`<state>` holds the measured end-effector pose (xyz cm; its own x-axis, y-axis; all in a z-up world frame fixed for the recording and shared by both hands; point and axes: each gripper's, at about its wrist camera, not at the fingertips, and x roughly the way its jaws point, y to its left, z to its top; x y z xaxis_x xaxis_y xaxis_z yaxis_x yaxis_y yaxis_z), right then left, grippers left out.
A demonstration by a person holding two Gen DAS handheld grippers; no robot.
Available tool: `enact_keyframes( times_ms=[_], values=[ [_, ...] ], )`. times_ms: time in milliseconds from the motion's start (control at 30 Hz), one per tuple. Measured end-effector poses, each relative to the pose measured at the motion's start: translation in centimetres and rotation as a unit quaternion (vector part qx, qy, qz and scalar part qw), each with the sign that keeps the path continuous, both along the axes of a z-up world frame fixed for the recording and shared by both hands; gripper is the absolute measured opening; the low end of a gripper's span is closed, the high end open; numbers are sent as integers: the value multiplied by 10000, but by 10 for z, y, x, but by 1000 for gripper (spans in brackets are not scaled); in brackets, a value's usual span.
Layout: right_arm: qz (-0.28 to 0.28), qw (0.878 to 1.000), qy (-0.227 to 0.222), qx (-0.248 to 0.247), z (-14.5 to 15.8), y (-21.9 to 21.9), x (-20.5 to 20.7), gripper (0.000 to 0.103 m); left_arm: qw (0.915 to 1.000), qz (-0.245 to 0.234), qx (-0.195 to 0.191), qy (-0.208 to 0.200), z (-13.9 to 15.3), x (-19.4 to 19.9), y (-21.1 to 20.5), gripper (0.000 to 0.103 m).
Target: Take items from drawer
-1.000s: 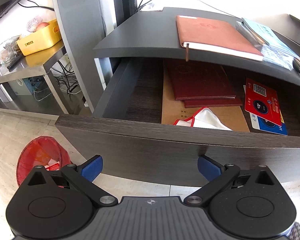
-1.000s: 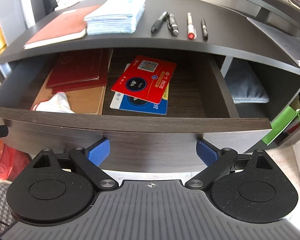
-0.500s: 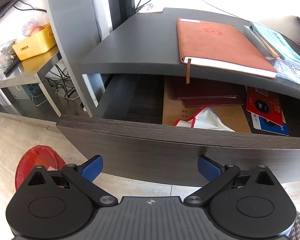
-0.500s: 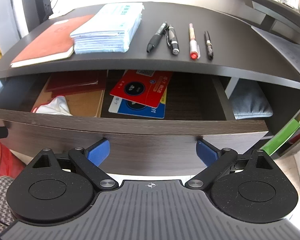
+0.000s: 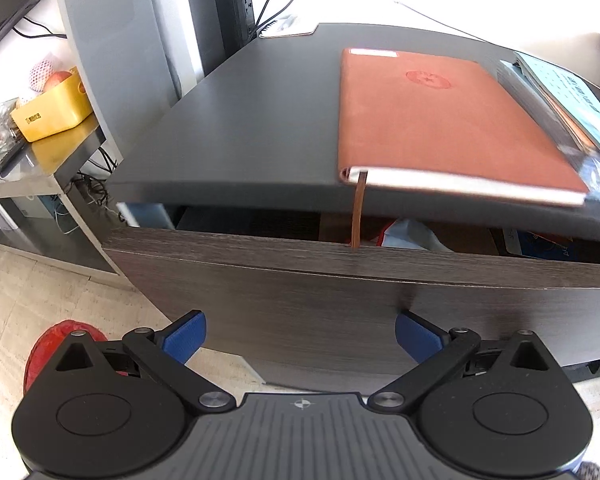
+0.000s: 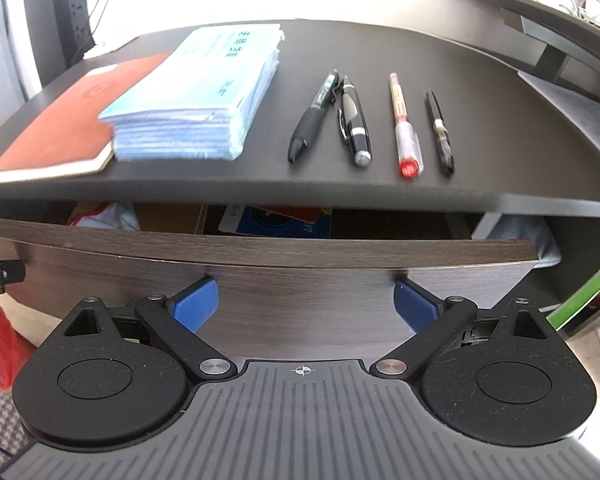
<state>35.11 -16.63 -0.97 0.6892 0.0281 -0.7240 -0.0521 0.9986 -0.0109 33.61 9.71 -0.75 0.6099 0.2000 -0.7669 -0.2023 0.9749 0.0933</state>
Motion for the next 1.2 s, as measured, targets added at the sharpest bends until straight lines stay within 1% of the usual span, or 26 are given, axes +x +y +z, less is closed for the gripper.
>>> enact_keyframes(
  times_ms=[433, 500, 600, 700, 833, 933, 1033, 1133, 1200],
  values=[
    [-32, 10000, -1, 11, 1, 2, 35, 97, 9997, 106, -216, 8, 0, 33, 5, 102],
    [-36, 10000, 17, 21, 1, 2, 39, 98, 9997, 87, -216, 75, -1, 36, 5, 102],
    [-36, 10000, 10, 60, -1, 2, 39, 98, 9998, 34, -185, 59, -1, 36, 4, 103],
    [-138, 9999, 87, 55, -1, 3, 37, 98, 9999, -48, -54, 117, -1, 32, -1, 102],
    [-97, 9998, 175, 92, 1, 4, 21, 98, 9988, -420, -21, 233, 0, 7, -14, 102],
    [-52, 9997, 200, 137, 4, 4, 5, 98, 9974, -620, -103, 339, 0, -18, -23, 102],
    [-54, 9996, 179, 198, 11, 3, -20, 98, 9956, -818, -189, 426, 2, -46, -32, 102],
    [-77, 9995, 107, 274, 19, 1, -49, 98, 9946, -919, -258, 405, 10, -69, -38, 102],
    [-141, 9994, 30, 310, 25, -1, -68, 98, 9943, -981, -291, 295, 19, -85, -42, 102]
  ],
)
